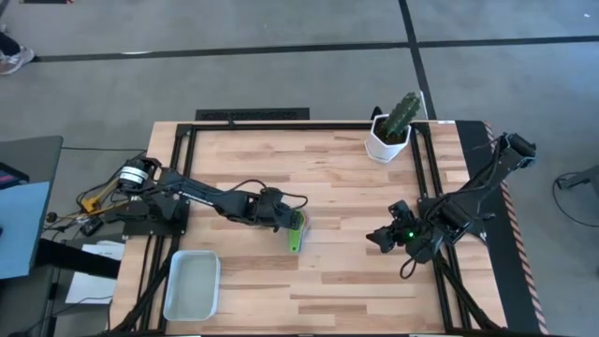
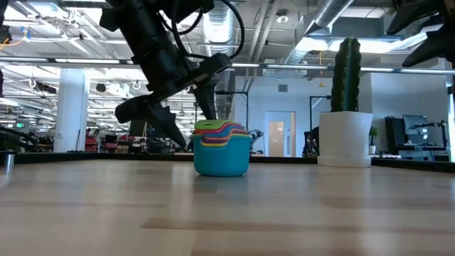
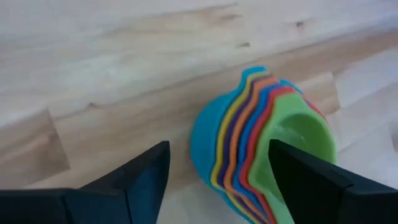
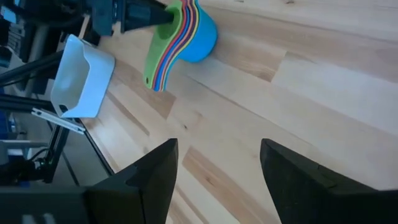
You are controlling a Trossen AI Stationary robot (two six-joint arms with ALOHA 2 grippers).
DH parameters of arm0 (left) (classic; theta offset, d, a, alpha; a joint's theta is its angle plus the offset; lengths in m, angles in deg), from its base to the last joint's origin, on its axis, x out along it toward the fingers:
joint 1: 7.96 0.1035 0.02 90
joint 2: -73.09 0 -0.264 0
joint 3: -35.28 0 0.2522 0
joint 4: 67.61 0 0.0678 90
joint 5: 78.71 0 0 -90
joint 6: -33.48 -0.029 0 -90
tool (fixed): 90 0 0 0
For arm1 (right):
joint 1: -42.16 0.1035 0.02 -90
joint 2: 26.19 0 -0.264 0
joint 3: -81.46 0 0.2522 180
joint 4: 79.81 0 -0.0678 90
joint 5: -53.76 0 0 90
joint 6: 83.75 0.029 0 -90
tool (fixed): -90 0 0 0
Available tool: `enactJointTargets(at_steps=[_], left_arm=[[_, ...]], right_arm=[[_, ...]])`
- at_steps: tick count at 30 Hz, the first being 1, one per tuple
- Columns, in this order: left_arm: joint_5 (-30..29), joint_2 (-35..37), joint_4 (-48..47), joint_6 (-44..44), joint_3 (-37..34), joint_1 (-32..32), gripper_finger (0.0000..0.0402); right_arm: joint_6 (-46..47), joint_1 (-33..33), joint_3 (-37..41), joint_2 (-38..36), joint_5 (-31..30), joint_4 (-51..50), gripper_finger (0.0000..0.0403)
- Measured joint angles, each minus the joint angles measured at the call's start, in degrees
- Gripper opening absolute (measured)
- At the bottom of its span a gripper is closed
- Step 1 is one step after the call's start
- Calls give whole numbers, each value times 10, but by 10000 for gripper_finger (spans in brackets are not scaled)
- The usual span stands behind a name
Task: Nest measuring cups in basket
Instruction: Put the nested measuring cups into the white bin
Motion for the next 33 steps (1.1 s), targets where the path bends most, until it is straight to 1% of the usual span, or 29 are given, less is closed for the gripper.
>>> enactJointTargets(at_steps=[2, 5, 7, 10, 12, 18, 23, 33], left_arm=[[0, 0, -2, 1, 0, 5, 267], [3, -11, 11, -27, 0, 16, 272], [23, -21, 26, -48, 0, 23, 273], [70, -38, 66, -84, 1, 30, 273], [78, -45, 81, -96, 2, 32, 273], [89, -45, 75, -113, 2, 42, 268], [98, -45, 73, -111, 2, 45, 233], [96, -45, 67, -111, 2, 45, 120]], right_arm=[[-1, 0, 0, 0, 8, 0, 252], [-12, 0, 0, 0, 20, 1, 251], [-13, 0, 0, 0, 29, 0, 251], [-14, 1, 0, 0, 38, 0, 251], [-14, 2, 0, 0, 45, 1, 251], [-15, 10, 0, 0, 47, -1, 251], [-14, 8, 0, 0, 57, -11, 251], [-14, 8, 0, 0, 58, -16, 250]])
